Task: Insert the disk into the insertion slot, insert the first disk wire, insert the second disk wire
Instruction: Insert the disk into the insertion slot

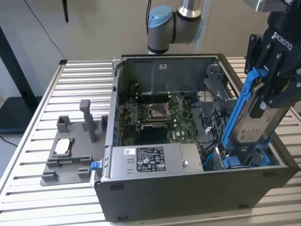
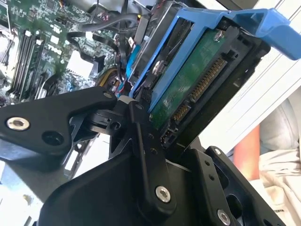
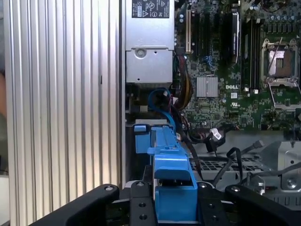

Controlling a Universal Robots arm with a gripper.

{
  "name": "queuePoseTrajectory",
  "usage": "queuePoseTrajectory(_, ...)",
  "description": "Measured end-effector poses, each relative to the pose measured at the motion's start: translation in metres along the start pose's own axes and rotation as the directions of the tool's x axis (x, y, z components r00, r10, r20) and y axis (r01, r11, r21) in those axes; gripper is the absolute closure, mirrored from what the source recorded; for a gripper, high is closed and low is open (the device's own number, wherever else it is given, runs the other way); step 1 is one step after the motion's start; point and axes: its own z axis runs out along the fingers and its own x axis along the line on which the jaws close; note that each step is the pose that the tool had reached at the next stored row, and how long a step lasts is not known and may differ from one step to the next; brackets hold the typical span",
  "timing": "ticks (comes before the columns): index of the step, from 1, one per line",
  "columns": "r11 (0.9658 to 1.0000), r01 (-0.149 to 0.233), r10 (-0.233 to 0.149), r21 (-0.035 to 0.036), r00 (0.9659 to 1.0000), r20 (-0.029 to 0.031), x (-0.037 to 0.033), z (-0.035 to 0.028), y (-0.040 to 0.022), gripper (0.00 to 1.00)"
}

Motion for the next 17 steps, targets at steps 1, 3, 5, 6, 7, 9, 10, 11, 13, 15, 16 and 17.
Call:
queuePoseTrajectory(1,1.0,0.0,0.0,0.0003,1.0,0.0,0.0,0.0013,-0.0003,0.67)
queuePoseTrajectory(3,1.0,0.0,0.0,0.0011,1.0,0.0,0.0001,0.0039,-0.0007,0.67)
queuePoseTrajectory(5,1.0,0.0,0.0,0.0016,1.0,-0.0001,0.0001,0.0062,-0.0009,0.67)
queuePoseTrajectory(6,1.0,0.0,0.0,0.0017,1.0,-0.0001,0.0001,0.0074,-0.001,0.67)
queuePoseTrajectory(7,1.0,0.0,0.0,0.0017,1.0,0.0001,0.0001,0.0084,-0.001,0.67)
queuePoseTrajectory(9,1.0,0.001,-0.001,0.0017,1.0,0.0,0.0001,0.0102,-0.001,0.67)
queuePoseTrajectory(10,1.0,0.001,-0.001,0.0017,1.0,0.0,0.0002,0.0112,-0.0011,0.67)
queuePoseTrajectory(11,1.0,0.001,-0.001,0.0018,1.0,0.0,0.0002,0.0122,-0.0011,0.67)
queuePoseTrajectory(13,1.0,0.002,-0.002,0.0018,1.0,-0.0001,0.0002,0.0146,-0.0012,0.67)
queuePoseTrajectory(15,1.0,0.002,-0.002,0.0017,1.0,-0.0001,0.0002,0.0172,-0.0013,0.67)
queuePoseTrajectory(16,1.0,0.002,-0.002,0.0017,1.0,0.0,0.0002,0.0185,-0.0013,0.67)
queuePoseTrajectory(17,1.0,0.002,-0.002,0.0017,1.0,0.0,0.0002,0.0198,-0.0013,0.67)
